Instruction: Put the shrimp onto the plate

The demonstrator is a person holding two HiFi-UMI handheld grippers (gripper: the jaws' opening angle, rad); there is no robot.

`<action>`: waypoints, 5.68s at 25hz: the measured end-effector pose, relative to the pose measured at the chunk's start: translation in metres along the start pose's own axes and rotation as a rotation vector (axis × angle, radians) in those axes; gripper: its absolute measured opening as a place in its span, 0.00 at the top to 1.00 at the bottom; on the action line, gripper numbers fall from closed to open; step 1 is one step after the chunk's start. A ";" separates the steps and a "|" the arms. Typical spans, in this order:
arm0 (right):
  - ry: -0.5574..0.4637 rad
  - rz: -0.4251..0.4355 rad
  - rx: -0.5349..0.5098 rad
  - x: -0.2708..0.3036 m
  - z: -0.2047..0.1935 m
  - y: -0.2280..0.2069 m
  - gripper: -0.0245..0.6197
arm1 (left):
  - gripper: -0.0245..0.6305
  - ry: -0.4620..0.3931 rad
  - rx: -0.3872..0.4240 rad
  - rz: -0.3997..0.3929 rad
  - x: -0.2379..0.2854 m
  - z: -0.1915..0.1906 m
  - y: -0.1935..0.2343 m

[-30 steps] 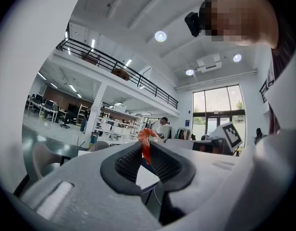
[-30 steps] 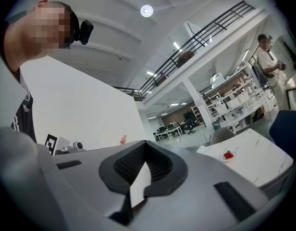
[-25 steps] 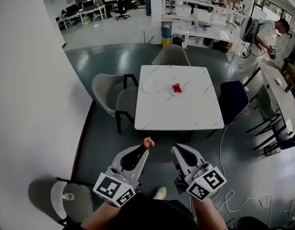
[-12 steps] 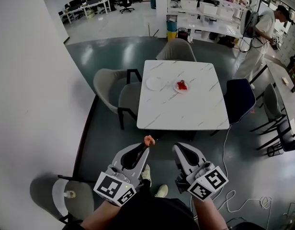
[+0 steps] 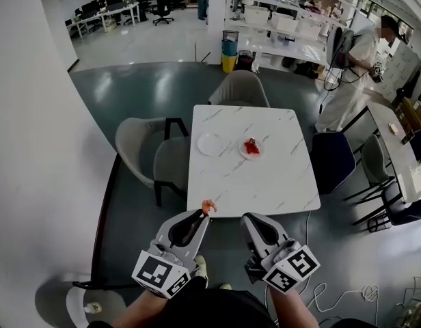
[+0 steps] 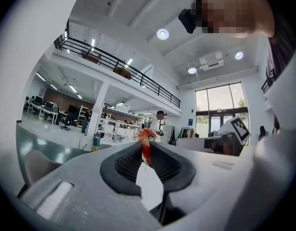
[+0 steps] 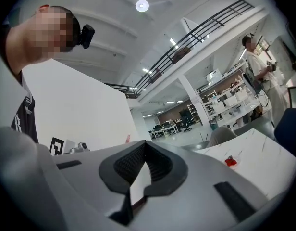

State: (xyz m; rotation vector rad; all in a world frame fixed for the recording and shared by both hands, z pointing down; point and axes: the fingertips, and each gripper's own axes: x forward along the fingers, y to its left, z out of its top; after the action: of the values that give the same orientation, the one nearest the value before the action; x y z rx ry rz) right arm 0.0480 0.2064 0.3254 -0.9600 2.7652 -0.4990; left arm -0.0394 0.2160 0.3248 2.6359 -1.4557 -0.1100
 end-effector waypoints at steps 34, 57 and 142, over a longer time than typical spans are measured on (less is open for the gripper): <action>0.061 0.008 0.086 0.204 0.006 -0.220 0.96 | 0.88 0.140 0.035 0.027 0.246 -0.063 0.197; 0.131 -0.158 0.147 0.294 -0.094 -0.325 0.96 | 0.88 0.454 -0.013 -0.029 0.350 -0.243 0.312; 0.076 -0.065 -0.112 0.264 0.063 -0.244 0.96 | 0.95 0.057 -0.010 -0.136 0.300 0.023 0.180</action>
State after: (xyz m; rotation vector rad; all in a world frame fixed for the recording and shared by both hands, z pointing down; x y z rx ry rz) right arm -0.0015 -0.1554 0.3422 -1.0809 2.8641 -0.4019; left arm -0.0329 -0.1346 0.3282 2.7046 -1.2551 -0.0544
